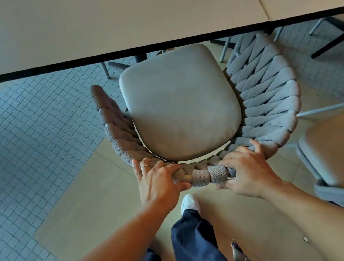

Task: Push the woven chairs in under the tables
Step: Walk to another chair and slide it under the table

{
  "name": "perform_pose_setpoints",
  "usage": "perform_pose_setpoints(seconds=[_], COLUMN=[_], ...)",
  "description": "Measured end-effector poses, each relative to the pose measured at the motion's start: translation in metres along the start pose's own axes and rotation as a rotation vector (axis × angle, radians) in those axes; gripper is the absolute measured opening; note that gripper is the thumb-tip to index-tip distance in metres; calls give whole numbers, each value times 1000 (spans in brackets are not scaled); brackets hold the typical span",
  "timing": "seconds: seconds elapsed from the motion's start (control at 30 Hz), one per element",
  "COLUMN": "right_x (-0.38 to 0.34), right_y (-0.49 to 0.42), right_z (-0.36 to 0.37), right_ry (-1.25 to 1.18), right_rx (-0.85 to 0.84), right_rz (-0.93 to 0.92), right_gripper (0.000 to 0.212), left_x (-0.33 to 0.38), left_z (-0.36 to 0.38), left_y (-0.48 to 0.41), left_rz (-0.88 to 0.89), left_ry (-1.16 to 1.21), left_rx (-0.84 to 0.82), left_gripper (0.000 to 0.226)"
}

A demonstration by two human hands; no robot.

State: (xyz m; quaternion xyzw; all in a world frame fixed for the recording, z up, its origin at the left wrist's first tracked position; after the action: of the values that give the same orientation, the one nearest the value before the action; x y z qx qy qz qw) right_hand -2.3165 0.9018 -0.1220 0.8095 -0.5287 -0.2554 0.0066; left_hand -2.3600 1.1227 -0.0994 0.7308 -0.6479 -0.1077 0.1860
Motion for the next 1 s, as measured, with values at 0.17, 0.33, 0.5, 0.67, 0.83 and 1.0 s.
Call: perform_pose_setpoints(seconds=[0.17, 0.33, 0.5, 0.67, 0.83, 1.0], right_x=[10, -15, -68, -90, -90, -87], right_y=[-8, -14, -32, -48, -47, -46], right_z=[-11, -5, 19, 32, 33, 17], right_ry=[24, 28, -83, -110, -148, -137], right_rx=[-69, -181, -262, -230, -270, -286], right_rz=[39, 11, -57, -49, -37, -35], right_gripper=[71, 73, 71, 40, 47, 58], left_x=[12, -14, -56, -69, -73, -67], left_z=[-2, -18, -26, -3, 11, 3], left_y=[-5, 5, 1, -25, -32, -33], left_rz=[-6, -140, -532, -716, -804, -784], left_ry=[9, 311, 472, 817, 930, 872], left_rx=[-8, 253, 154, -90, -94, -18], left_gripper=[59, 37, 76, 74, 55, 45])
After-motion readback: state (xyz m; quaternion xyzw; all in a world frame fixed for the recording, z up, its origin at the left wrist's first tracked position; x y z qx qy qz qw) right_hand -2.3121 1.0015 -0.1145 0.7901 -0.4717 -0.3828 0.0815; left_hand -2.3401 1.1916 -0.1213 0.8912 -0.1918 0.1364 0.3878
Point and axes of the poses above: each hand's wrist, its own y-axis away from the middle knuckle, its own z-axis out of the palm, x = y × z, the point moved 5 cm from there along -y, towards the middle knuckle, and after that the axes turned 12 degrees about -y, right-handed, at the moved point
